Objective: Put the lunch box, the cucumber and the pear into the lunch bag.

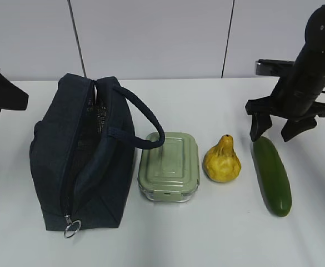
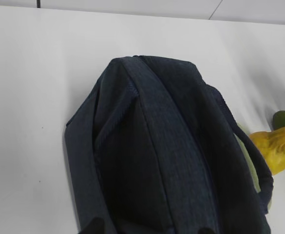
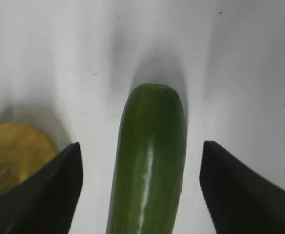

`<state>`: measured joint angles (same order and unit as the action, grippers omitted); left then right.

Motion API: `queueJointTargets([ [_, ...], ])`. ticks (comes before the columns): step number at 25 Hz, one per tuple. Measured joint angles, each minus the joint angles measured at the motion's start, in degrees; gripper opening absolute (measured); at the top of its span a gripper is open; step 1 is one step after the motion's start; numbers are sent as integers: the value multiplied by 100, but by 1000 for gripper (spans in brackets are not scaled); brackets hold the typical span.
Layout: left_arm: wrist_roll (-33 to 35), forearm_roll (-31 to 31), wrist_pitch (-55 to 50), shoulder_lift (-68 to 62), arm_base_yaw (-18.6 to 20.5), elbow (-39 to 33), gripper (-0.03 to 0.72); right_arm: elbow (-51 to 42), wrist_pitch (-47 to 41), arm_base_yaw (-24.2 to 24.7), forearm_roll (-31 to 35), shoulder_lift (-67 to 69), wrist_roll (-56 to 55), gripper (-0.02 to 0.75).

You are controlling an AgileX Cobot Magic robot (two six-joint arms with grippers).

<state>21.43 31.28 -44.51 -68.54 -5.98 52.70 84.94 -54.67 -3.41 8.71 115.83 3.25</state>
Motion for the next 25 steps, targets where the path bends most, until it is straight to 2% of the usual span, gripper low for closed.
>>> queueJointTargets([
  [14,11,0,28,0,0,0,349,59,0,0,10,556,93,568],
  [16,15,0,48,0,0,0,348,59,0,0,10,556,115,545],
  [20,15,0,76,-45,0,0,348,59,-44,0,10,566,213,443],
  [25,39,0,64,-63,0,0,348,66,-95,0,10,566,260,410],
])
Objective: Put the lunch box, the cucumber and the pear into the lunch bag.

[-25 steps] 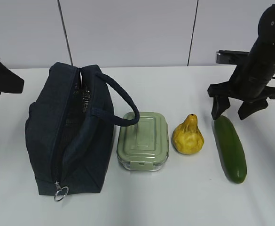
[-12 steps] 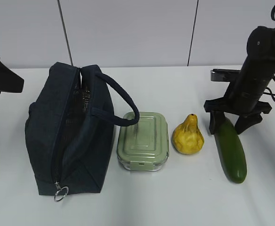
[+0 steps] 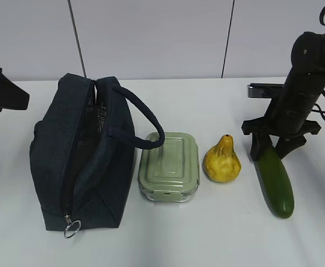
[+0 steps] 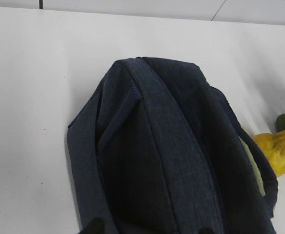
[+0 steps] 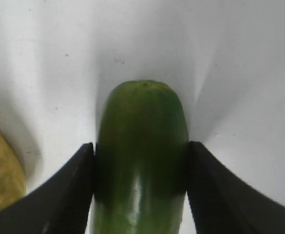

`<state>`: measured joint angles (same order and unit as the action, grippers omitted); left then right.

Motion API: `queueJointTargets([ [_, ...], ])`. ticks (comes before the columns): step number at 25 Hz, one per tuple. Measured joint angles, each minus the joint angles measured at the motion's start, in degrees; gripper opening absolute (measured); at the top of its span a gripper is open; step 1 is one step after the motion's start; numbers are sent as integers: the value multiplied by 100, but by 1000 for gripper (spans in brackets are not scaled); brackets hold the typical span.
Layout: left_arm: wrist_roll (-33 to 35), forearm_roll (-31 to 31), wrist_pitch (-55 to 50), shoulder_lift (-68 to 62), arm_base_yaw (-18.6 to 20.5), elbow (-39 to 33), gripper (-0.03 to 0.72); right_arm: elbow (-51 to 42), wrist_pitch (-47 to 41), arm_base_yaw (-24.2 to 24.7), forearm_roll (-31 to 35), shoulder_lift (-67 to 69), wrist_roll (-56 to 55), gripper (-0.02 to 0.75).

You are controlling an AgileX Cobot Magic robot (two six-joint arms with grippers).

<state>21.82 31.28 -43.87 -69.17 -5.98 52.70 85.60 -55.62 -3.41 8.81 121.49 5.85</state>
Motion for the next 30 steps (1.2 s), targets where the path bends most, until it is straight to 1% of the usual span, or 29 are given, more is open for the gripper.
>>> queueJointTargets([
  [3,70,0,-87,0,0,0,348,56,-96,0,-12,-11,10,410],
  [8,176,14,-243,0,0,0,351,457,-397,0,-123,-240,28,410],
  [14,361,262,-661,-227,0,0,361,983,-619,0,-122,-673,28,407],
  [21,422,300,-806,-747,0,0,362,1426,-815,-36,354,-973,165,407],
  [24,567,408,-856,-921,0,0,362,1596,-875,-231,389,-1009,229,407],
  [30,810,645,-975,-999,0,4,362,1961,-835,-1005,424,-1012,240,407],
])
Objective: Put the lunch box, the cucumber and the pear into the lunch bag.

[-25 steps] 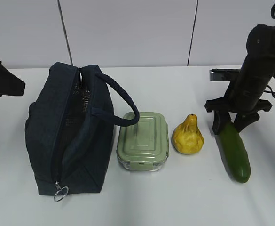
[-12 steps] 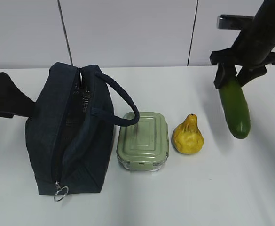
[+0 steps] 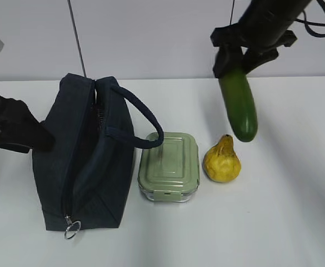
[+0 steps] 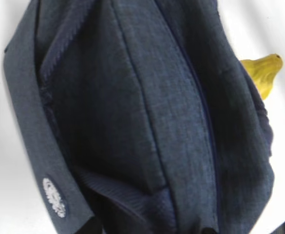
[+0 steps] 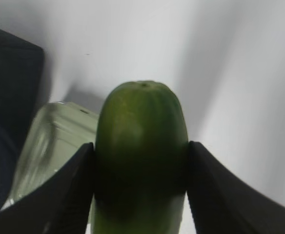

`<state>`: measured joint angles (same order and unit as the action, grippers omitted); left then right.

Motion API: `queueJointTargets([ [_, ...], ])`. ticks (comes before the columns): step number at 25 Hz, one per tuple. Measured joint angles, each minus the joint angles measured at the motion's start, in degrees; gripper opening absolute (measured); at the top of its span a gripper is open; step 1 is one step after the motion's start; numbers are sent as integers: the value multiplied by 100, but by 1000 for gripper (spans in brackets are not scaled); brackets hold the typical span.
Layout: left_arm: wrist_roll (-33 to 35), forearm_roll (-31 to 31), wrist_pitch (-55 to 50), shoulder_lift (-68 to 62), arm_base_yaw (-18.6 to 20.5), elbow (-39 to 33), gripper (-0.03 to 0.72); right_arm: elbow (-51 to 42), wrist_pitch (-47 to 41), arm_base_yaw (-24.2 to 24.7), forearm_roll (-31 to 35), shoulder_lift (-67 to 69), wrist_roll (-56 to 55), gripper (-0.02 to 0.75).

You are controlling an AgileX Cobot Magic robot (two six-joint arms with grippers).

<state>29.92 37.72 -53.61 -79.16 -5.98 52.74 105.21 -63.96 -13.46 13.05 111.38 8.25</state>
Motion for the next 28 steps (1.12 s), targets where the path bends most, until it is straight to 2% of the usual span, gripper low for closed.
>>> queueJointTargets([
  [7,153,195,-157,-7,0,0,341,278,226,-649,239,0,10,407],
  [9,166,204,-157,-7,0,0,266,333,320,-733,427,0,21,407],
  [12,285,208,-131,-7,0,0,90,396,494,-831,776,0,34,407],
  [14,311,208,-131,-7,0,0,30,419,618,-885,1102,0,153,407],
  [21,330,208,-114,-7,0,0,4,432,1311,-1262,2677,0,1285,407],
  [28,335,208,-114,-7,0,0,4,432,2315,-1600,3220,14,2222,407],
])
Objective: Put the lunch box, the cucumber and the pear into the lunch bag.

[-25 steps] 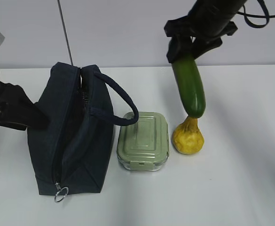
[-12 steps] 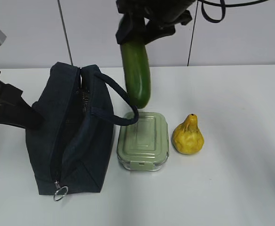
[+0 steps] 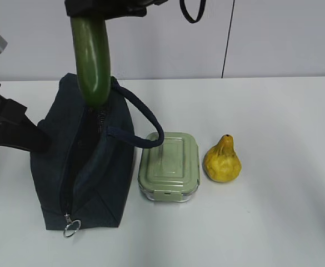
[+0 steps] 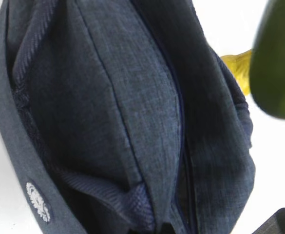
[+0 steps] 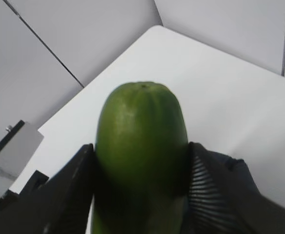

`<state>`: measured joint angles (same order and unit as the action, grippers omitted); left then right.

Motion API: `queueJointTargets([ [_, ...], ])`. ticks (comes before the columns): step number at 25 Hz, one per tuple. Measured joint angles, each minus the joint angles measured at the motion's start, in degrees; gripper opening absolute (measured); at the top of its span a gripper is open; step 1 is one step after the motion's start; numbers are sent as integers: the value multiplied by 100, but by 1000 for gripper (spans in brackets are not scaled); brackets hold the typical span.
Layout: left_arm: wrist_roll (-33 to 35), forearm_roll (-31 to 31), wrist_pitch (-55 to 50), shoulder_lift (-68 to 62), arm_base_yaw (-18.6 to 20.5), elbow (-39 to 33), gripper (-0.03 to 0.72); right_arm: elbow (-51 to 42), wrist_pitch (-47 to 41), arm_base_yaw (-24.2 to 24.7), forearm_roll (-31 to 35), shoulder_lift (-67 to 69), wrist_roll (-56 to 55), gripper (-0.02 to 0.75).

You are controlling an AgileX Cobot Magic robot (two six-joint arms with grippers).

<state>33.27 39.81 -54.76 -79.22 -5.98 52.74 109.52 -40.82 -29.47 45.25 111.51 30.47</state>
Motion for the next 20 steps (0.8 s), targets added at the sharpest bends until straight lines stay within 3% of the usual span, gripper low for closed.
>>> queueJointTargets([
  [7,7,6,66,0,0,0,4,9,161,-71,334,483,440,407],
  [20,7,25,192,0,0,0,4,9,-716,-71,-510,1102,366,407],
])
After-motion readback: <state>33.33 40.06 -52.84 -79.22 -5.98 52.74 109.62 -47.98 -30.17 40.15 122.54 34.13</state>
